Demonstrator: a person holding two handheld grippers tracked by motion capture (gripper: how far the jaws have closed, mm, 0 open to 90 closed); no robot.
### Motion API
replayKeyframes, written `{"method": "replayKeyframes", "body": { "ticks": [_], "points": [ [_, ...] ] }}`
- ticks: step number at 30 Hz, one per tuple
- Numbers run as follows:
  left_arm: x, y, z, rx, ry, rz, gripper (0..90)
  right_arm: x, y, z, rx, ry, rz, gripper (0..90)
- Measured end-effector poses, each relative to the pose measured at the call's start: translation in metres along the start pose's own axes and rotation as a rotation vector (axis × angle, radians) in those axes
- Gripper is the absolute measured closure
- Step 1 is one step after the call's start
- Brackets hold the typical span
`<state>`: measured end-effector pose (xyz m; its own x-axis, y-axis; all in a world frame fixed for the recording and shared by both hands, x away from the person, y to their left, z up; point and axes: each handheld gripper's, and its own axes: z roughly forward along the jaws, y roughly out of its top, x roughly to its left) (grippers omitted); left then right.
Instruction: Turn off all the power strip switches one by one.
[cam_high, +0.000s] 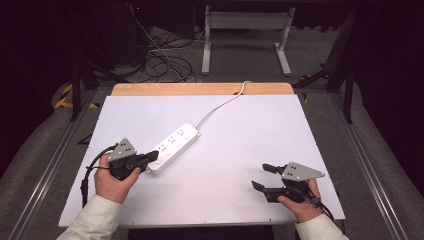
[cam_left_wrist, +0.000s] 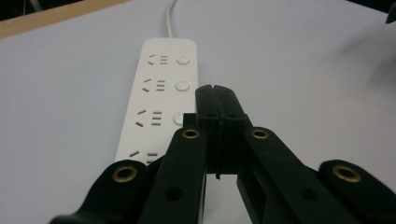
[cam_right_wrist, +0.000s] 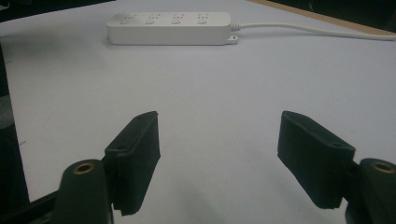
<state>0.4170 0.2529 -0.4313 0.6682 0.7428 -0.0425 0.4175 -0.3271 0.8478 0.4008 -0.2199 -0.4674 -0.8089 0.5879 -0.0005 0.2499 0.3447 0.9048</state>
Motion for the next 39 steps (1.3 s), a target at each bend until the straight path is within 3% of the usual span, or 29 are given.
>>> {"method": "replayKeyframes", "body": {
  "ticks": [5, 14, 15, 20, 26, 27, 39],
  "points": [
    [0.002, 0.000, 0.003, 0.029, -0.006, -0.008, 90.0, 0.000, 0.000, 0.000, 0.002, -0.001, 0.002, 29.9],
    [0.009, -0.002, 0.017, 0.125, -0.005, -0.009, 90.0, 0.000, 0.000, 0.001, 0.007, 0.001, 0.000, 29.9],
    [0.008, -0.003, 0.019, 0.127, -0.012, -0.027, 90.0, 0.000, -0.001, 0.001, 0.008, 0.001, 0.000, 29.9],
    [0.011, -0.005, 0.025, 0.161, -0.006, -0.031, 90.0, 0.000, -0.001, 0.001, 0.009, 0.002, 0.000, 29.9],
    [0.012, -0.005, 0.029, 0.202, 0.027, -0.003, 90.0, 0.000, -0.001, 0.001, 0.011, 0.001, -0.001, 29.9],
    [0.012, -0.006, 0.030, 0.203, 0.015, -0.024, 90.0, 0.000, -0.001, 0.001, 0.012, 0.002, -0.002, 29.9],
    [0.014, -0.007, 0.035, 0.239, 0.035, -0.015, 90.0, 0.000, -0.001, 0.002, 0.015, 0.004, -0.001, 29.8]
  ]
}}
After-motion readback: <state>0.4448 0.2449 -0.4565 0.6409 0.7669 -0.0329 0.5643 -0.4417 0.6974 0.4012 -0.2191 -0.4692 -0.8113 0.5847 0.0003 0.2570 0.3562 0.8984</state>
